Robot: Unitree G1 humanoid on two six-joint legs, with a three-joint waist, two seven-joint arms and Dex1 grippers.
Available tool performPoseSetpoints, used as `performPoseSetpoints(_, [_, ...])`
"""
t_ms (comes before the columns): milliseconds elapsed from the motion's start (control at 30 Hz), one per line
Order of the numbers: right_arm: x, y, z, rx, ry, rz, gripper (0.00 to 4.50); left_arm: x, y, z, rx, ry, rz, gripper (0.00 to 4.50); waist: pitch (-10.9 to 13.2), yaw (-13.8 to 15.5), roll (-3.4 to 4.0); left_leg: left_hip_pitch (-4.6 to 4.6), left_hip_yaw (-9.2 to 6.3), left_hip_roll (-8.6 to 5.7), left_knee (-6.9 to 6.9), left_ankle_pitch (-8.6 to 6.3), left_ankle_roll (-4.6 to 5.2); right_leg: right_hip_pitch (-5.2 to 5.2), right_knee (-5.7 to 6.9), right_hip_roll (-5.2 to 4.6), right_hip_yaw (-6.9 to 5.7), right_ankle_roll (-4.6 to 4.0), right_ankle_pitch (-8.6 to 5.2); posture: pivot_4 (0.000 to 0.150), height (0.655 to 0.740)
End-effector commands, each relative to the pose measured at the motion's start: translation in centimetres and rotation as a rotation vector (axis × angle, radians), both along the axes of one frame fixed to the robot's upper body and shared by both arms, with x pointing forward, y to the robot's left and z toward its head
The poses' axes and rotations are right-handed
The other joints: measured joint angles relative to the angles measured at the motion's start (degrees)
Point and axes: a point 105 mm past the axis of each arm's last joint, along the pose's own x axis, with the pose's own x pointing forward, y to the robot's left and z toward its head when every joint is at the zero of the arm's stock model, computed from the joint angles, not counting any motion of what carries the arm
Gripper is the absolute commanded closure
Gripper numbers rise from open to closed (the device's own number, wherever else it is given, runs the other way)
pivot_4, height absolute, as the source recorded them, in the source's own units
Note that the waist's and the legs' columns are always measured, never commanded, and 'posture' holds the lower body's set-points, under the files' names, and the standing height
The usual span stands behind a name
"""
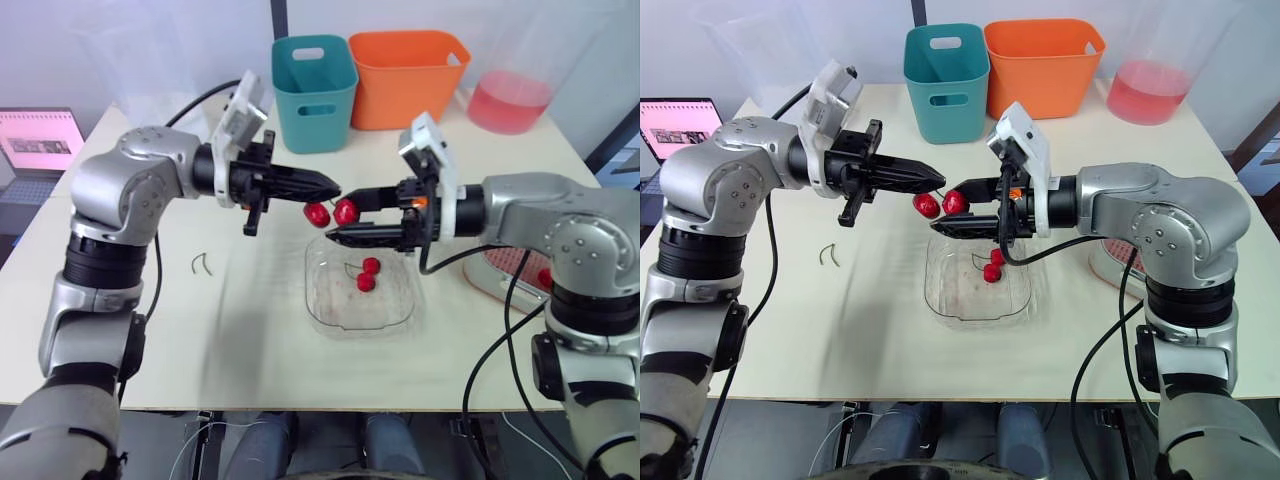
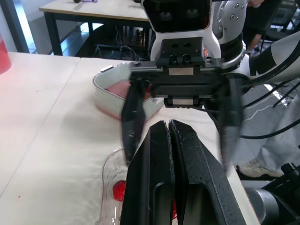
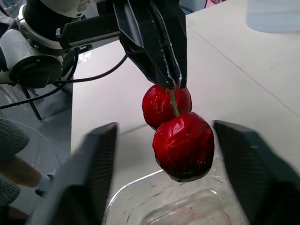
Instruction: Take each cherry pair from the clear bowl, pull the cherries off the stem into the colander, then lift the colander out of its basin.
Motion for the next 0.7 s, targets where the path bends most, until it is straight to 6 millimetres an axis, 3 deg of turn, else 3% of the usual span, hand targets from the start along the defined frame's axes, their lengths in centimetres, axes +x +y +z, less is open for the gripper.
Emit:
performPoseSetpoints(33, [-0.2, 0.1, 1.0, 0.001, -0.058, 0.008, 2.92, -0.5, -0.1, 1.4, -0.009, -0.071, -0.011, 4.50, 0.00, -0.02, 0.00, 0.00, 0.00, 0.00, 0.00, 0.00, 0.00, 0.00, 0.00, 0.00, 0.00, 0.00, 0.00, 0.150, 0.7400])
performPoseSetpoints(67, [-0.2, 0.1, 0.9, -0.002, -0.058, 0.006, 3.30, -0.5, -0.1, 1.4, -0.010, -0.072, -0.010, 4.50, 0.00, -0.02, 0.00, 0.00, 0.00, 0.00, 0.00, 0.00, 0.00, 0.00, 0.00, 0.00, 0.00, 0.00, 0.00, 0.150, 0.7400])
performPoseSetpoints(700, [-0.5, -1.3, -2.6, -0.093, 0.002, -0.020, 3.30, 0.0, 0.3, 2.7, -0.029, -0.101, 0.006, 4.50, 0.00, 0.00, 0.00, 0.00, 0.00, 0.01, 0.01, 0.00, 0.00, 0.02, -0.01, 0.02, -0.02, 0.00, 0.00, 0.150, 0.7400])
